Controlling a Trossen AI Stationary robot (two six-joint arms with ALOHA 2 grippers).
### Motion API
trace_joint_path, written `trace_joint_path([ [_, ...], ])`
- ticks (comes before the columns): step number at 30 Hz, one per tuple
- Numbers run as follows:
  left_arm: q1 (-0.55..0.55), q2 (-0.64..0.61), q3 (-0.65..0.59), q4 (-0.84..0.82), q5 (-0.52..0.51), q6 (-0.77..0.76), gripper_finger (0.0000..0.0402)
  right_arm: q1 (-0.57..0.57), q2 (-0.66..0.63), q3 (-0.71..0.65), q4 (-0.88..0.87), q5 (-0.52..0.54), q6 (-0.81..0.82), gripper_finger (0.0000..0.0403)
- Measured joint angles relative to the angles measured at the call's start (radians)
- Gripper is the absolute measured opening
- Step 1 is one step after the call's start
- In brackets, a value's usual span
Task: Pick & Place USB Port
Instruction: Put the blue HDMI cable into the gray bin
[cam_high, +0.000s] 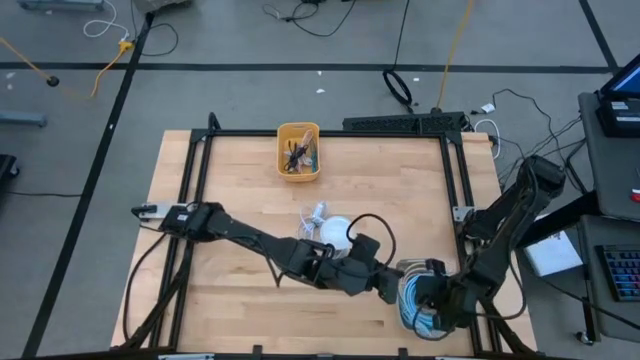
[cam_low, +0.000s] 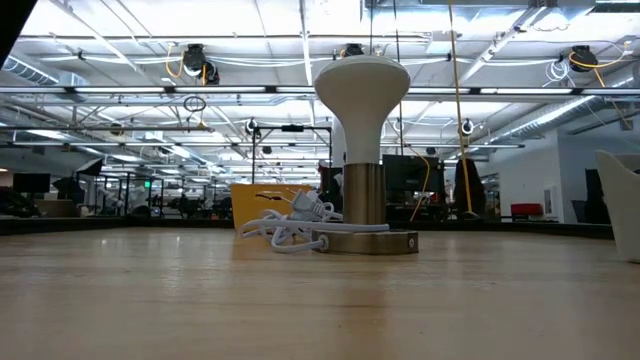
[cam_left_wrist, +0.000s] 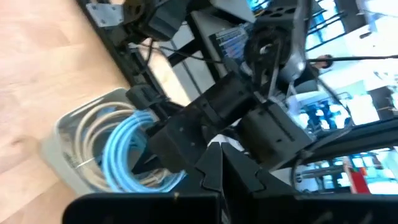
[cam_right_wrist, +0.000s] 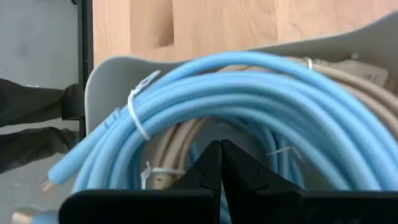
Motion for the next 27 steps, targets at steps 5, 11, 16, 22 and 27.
trace_joint_path([
  [5, -0.006, 0.000, 0.000, -0.042, -0.024, -0.017, 0.0000, -0.020, -0.014, 0.000, 0.003, 0.030, -0.019, 0.0000],
  [11, -0.015, 0.001, 0.000, -0.050, -0.031, -0.028, 0.0000, -0.072, -0.047, 0.000, -0.006, 0.028, -0.064, 0.0000],
  [16, -0.021, 0.001, 0.000, -0.057, -0.051, -0.028, 0.0000, -0.102, -0.050, 0.000, -0.009, 0.028, -0.106, 0.0000],
  [22, -0.031, 0.001, 0.000, -0.059, -0.063, -0.040, 0.0000, -0.120, -0.050, 0.000, -0.009, 0.034, -0.127, 0.0000],
  [27, -0.034, 0.001, 0.000, -0.058, -0.081, -0.040, 0.0000, -0.145, -0.038, -0.041, 0.000, 0.053, -0.121, 0.0000],
])
